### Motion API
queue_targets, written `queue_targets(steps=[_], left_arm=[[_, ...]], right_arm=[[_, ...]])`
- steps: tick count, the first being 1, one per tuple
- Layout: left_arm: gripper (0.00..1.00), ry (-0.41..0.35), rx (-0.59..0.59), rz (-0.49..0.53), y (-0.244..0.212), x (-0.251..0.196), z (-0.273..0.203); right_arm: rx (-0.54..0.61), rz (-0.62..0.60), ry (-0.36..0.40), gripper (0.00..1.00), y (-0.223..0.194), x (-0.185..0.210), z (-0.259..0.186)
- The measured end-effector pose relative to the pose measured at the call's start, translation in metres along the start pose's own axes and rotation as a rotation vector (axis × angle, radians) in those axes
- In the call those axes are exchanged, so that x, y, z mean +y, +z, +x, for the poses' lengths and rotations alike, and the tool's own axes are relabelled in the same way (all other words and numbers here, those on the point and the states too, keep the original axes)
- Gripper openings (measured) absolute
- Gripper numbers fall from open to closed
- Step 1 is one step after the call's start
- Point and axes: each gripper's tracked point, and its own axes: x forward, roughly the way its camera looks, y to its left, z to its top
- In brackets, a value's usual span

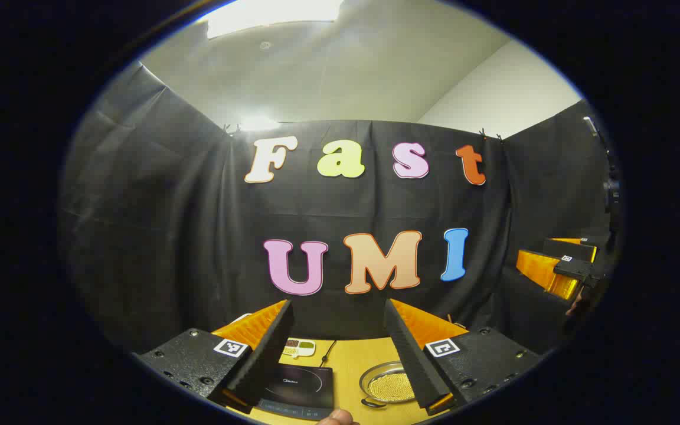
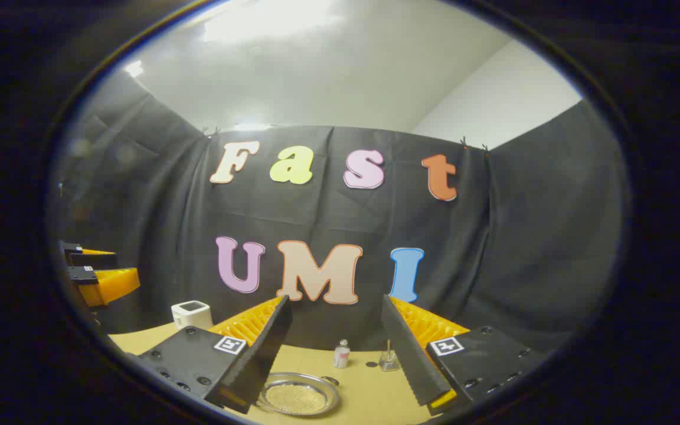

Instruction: First push the handle of the pot to place it horizontally, then grasp the pot with both hands and set it on the induction cooktop.

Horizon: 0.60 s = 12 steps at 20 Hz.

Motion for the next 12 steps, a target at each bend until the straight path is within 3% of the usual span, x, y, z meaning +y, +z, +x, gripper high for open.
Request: queue_targets(steps=[4, 5, 12], left_arm=[[0.89, 0.027, 0.044, -0.009, -0.012, 0.0, -0.002], [0.94, 0.03, 0.052, -0.013, -0.012, -0.001, -0.003], [0.89, 0.049, 0.049, 0.024, -0.007, -0.01, -0.007]], right_arm=[[0.032, 0.018, 0.007, 0.98, -0.009, -0.019, 0.004], [0.036, 0.021, 0.004, 0.96, -0.009, -0.025, 0.004], [0.045, -0.023, 0.021, 0.98, -0.014, -0.036, 0.004]])
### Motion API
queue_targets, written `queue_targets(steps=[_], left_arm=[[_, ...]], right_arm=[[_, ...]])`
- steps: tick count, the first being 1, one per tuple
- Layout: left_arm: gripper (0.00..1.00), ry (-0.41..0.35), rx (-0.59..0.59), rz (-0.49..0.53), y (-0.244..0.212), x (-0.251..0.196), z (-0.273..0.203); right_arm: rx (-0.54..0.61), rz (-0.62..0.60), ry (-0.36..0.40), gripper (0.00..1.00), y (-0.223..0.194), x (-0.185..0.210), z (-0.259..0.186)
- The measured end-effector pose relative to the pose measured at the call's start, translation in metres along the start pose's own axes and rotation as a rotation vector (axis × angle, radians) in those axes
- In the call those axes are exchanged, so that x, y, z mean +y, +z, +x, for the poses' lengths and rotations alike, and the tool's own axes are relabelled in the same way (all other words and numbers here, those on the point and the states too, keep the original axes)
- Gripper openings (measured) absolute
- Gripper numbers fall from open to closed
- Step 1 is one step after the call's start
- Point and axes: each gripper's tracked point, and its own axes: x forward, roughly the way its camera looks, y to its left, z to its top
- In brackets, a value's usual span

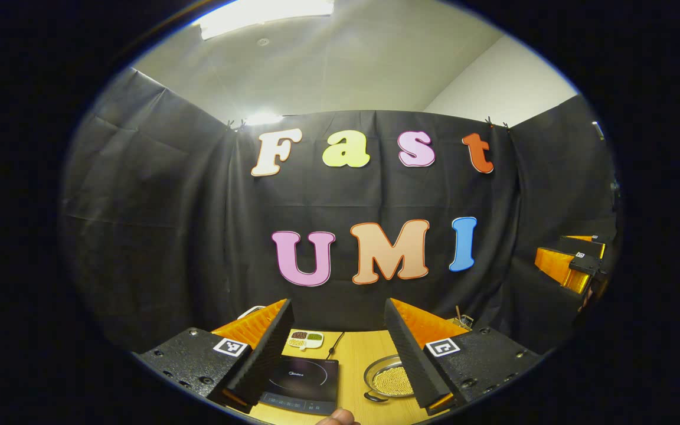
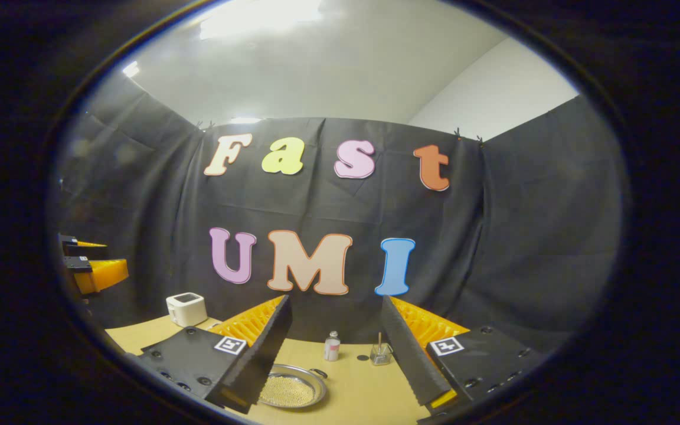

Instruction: First push the handle of the pot to place it horizontally, then grasp the pot with both hands and set it on the induction cooktop.

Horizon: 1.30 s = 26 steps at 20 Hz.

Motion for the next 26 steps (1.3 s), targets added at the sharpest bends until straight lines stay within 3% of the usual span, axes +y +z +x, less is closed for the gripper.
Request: queue_targets(steps=[2, 4, 7, 8, 11, 12, 14, 17, 19, 21, 22, 25, 26], left_arm=[[0.94, 0.002, 0.0, 0.002, 0.0, -0.004, -0.002], [0.89, 0.008, 0.007, -0.001, -0.002, -0.007, -0.004], [0.94, 0.016, 0.018, -0.012, -0.006, -0.011, -0.005], [0.89, 0.023, 0.022, -0.013, -0.008, -0.011, -0.005], [0.89, 0.048, 0.035, -0.024, -0.012, -0.013, -0.007], [0.94, 0.056, 0.043, -0.024, -0.016, -0.012, -0.009], [0.89, 0.079, 0.043, -0.015, -0.018, -0.009, -0.012], [0.9, 0.095, 0.053, 0.003, -0.019, -0.004, -0.016], [0.89, 0.107, 0.058, 0.017, -0.02, 0.003, -0.012], [0.94, 0.109, 0.064, 0.007, -0.027, 0.012, -0.006], [0.9, 0.103, 0.07, -0.001, -0.031, 0.015, -0.001], [0.94, 0.088, 0.079, -0.019, -0.042, 0.035, 0.015], [0.9, 0.075, 0.081, -0.025, -0.047, 0.041, 0.022]], right_arm=[[-0.002, 0.006, 0.009, 0.98, 0.0, -0.001, -0.001], [-0.006, 0.002, 0.016, 0.98, 0.0, -0.003, -0.002], [-0.004, -0.009, 0.032, 0.98, -0.004, -0.004, -0.003], [0.002, -0.007, 0.04, 0.96, -0.007, -0.004, -0.002], [0.023, 0.009, 0.073, 0.96, -0.018, -0.002, 0.0], [0.027, 0.016, 0.084, 0.99, -0.022, -0.001, 0.003], [0.023, 0.035, 0.097, 0.98, -0.03, 0.002, 0.009], [0.06, 0.057, 0.121, 0.96, -0.048, 0.013, 0.015], [0.067, 0.057, 0.118, 0.86, -0.054, 0.017, 0.024], [0.102, 0.064, 0.129, 0.64, -0.07, 0.029, 0.029], [0.124, 0.07, 0.129, 0.5, -0.076, 0.034, 0.035], [0.206, 0.049, 0.11, 0.05, -0.107, 0.044, 0.046], [0.24, 0.049, 0.119, 0.03, -0.117, 0.054, 0.052]])
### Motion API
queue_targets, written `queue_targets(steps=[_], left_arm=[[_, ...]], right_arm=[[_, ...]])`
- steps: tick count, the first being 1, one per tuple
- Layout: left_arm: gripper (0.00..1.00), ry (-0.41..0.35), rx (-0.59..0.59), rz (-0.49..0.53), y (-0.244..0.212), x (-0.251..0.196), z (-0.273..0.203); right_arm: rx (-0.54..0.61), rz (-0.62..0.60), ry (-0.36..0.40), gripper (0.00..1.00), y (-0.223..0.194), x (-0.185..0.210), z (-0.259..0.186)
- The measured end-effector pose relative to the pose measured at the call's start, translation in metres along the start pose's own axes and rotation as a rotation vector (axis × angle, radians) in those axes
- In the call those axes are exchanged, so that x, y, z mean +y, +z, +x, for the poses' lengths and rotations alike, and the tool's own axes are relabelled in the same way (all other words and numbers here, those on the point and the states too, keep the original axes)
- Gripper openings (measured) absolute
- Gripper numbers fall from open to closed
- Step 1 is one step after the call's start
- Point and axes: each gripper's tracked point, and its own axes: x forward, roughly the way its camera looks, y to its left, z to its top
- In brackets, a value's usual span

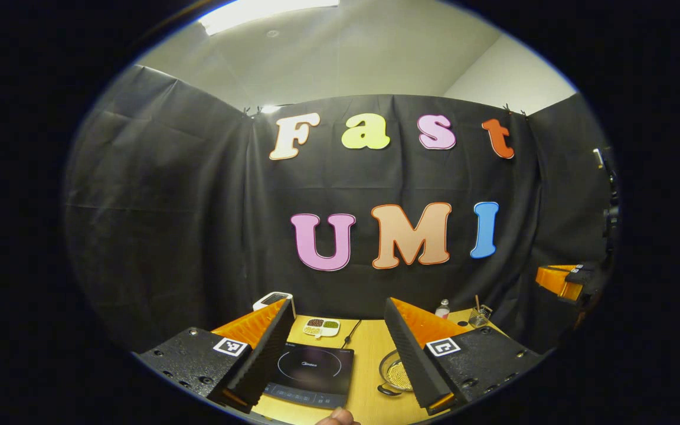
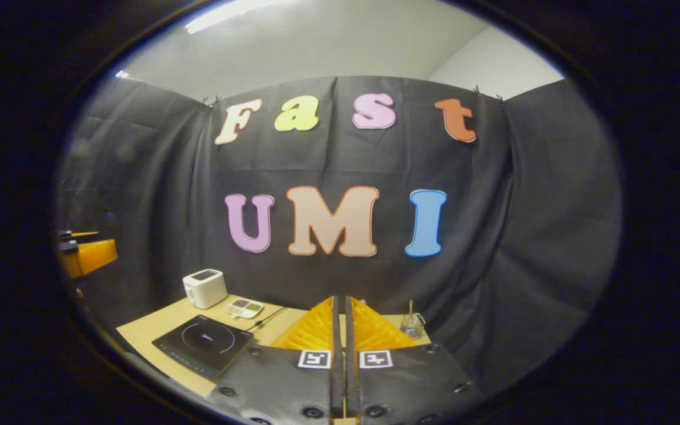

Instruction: First push the handle of the pot to place it horizontally, then grasp the pot with both hands and set it on the induction cooktop.

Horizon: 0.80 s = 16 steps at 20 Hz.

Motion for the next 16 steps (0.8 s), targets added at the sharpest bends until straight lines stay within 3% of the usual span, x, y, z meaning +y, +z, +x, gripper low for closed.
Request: queue_targets(steps=[2, 3, 4, 6, 8, 12, 13, 16], left_arm=[[0.94, -0.032, 0.005, 0.008, -0.007, 0.012, 0.02], [0.9, -0.044, 0.006, 0.016, -0.008, 0.02, 0.029], [0.94, -0.059, -0.001, 0.017, -0.009, 0.026, 0.04], [0.9, -0.102, -0.01, 0.015, -0.012, 0.033, 0.058], [0.94, -0.145, -0.023, 0.026, -0.016, 0.04, 0.076], [0.94, -0.262, -0.019, 0.03, -0.038, 0.043, 0.101], [0.98, -0.288, -0.007, 0.028, -0.044, 0.045, 0.105], [0.94, -0.327, 0.017, 0.023, -0.057, 0.053, 0.118]], right_arm=[[0.036, 0.017, -0.046, 0.04, -0.012, 0.002, 0.016], [0.065, 0.038, -0.051, 0.0, -0.019, 0.007, 0.021], [0.101, 0.061, -0.057, 0.02, -0.035, 0.014, 0.026], [0.154, 0.107, -0.081, 0.0, -0.056, 0.021, 0.037], [0.208, 0.135, -0.109, 0.02, -0.082, 0.03, 0.044], [0.291, 0.175, -0.192, 0.0, -0.13, 0.041, 0.052], [0.307, 0.184, -0.213, 0.0, -0.139, 0.043, 0.053], [0.353, 0.216, -0.259, 0.02, -0.165, 0.049, 0.054]])
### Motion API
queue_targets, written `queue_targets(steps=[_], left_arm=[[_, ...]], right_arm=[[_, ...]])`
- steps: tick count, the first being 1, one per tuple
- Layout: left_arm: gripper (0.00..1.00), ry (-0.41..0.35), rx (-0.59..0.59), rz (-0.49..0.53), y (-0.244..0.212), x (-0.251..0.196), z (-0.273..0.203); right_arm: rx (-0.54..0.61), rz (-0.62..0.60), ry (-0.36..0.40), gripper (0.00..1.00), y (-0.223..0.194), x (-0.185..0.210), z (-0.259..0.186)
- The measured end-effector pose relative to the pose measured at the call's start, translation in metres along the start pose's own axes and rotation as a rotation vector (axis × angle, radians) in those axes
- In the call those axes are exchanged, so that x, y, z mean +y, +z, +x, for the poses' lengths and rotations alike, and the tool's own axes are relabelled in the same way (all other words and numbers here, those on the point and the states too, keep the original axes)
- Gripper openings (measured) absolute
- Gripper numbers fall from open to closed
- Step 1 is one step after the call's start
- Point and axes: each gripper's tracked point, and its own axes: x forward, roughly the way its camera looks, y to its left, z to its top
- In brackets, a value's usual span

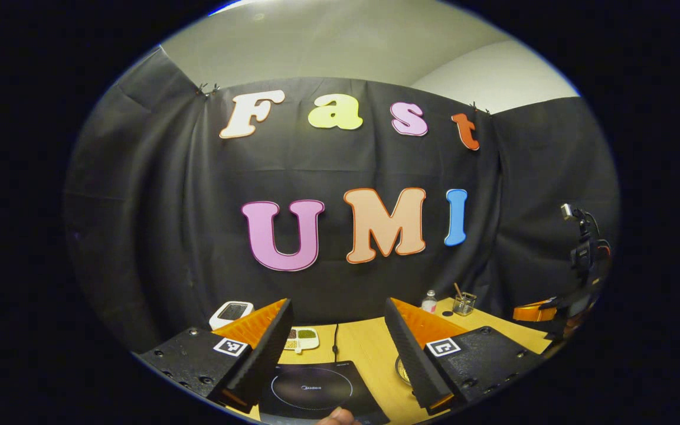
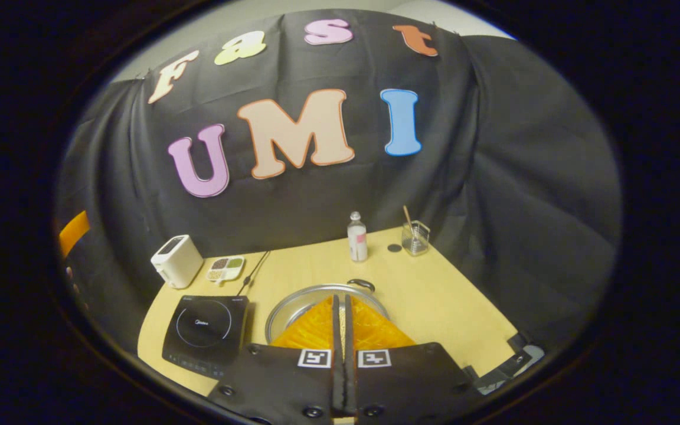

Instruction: First push the handle of the pot to place it horizontally, then grasp the pot with both hands and set it on the induction cooktop.

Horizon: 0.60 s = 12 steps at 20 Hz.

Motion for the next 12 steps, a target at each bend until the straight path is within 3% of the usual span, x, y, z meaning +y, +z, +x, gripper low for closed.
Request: queue_targets(steps=[4, 7, 8, 10, 12], left_arm=[[0.9, 0.0, 0.023, -0.049, -0.017, 0.014, 0.005], [0.94, -0.008, 0.064, -0.076, -0.037, 0.021, 0.007], [0.94, 0.002, 0.064, -0.082, -0.038, 0.028, 0.007], [0.94, 0.022, 0.067, -0.099, -0.043, 0.038, 0.005], [0.94, 0.039, 0.079, -0.105, -0.051, 0.047, 0.002]], right_arm=[[0.104, 0.004, -0.026, 0.0, -0.043, 0.008, 0.013], [0.166, -0.02, -0.035, 0.02, -0.07, 0.017, 0.022], [0.182, -0.034, -0.034, 0.08, -0.077, 0.02, 0.025], [0.214, -0.047, -0.03, 0.0, -0.087, 0.024, 0.029], [0.254, -0.047, -0.022, 0.02, -0.102, 0.032, 0.035]])
